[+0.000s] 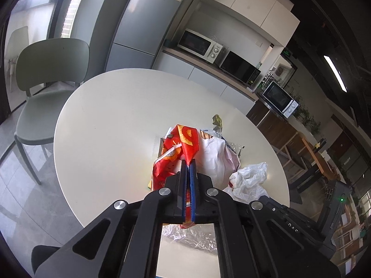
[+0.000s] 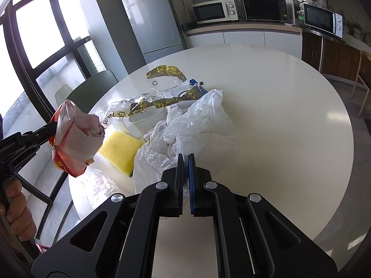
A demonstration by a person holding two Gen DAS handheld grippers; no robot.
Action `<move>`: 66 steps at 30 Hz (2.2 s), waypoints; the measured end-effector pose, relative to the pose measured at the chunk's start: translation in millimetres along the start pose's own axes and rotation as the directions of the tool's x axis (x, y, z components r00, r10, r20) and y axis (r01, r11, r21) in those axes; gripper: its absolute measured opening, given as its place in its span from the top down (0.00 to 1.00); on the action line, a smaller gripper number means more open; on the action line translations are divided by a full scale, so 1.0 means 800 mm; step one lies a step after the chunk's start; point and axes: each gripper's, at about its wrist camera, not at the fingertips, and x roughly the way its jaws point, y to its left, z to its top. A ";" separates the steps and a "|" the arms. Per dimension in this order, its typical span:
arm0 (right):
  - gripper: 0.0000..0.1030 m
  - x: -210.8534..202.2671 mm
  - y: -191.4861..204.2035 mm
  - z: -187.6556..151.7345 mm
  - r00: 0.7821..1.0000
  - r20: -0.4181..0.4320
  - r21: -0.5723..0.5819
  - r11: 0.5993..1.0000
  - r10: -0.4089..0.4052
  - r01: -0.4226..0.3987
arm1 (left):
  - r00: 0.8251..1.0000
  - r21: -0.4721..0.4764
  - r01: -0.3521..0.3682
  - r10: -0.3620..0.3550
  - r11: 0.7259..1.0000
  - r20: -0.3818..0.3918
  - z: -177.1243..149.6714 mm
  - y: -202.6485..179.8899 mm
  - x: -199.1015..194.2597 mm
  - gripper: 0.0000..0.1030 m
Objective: Collect trash
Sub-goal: 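Grasp the red snack bag with the left tool while the right tool grasps white plastic bags, then carry the snack bag and white plastic bags down over the wastebasket with both tools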
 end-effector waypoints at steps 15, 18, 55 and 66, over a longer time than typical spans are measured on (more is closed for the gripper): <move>0.97 -0.091 -0.005 -0.007 0.987 0.158 -0.010 1.000 -0.019 0.021 | 0.993 0.066 -0.095 0.090 0.993 0.077 -0.022 0.012 -0.067 0.99; 0.97 -0.107 -0.001 -0.019 0.985 0.168 -0.021 0.999 -0.028 0.032 | 0.991 0.085 -0.104 0.097 0.991 0.089 -0.026 0.008 -0.079 0.99; 0.97 -0.174 0.039 -0.174 0.994 -0.032 -0.094 0.989 0.109 -0.112 | 0.980 0.194 -0.097 0.128 0.976 -0.155 -0.167 0.054 -0.092 0.99; 0.97 -0.146 0.038 -0.216 0.986 -0.130 -0.072 0.991 0.101 -0.111 | 0.962 0.203 -0.106 0.152 0.973 -0.226 -0.196 0.062 -0.060 0.99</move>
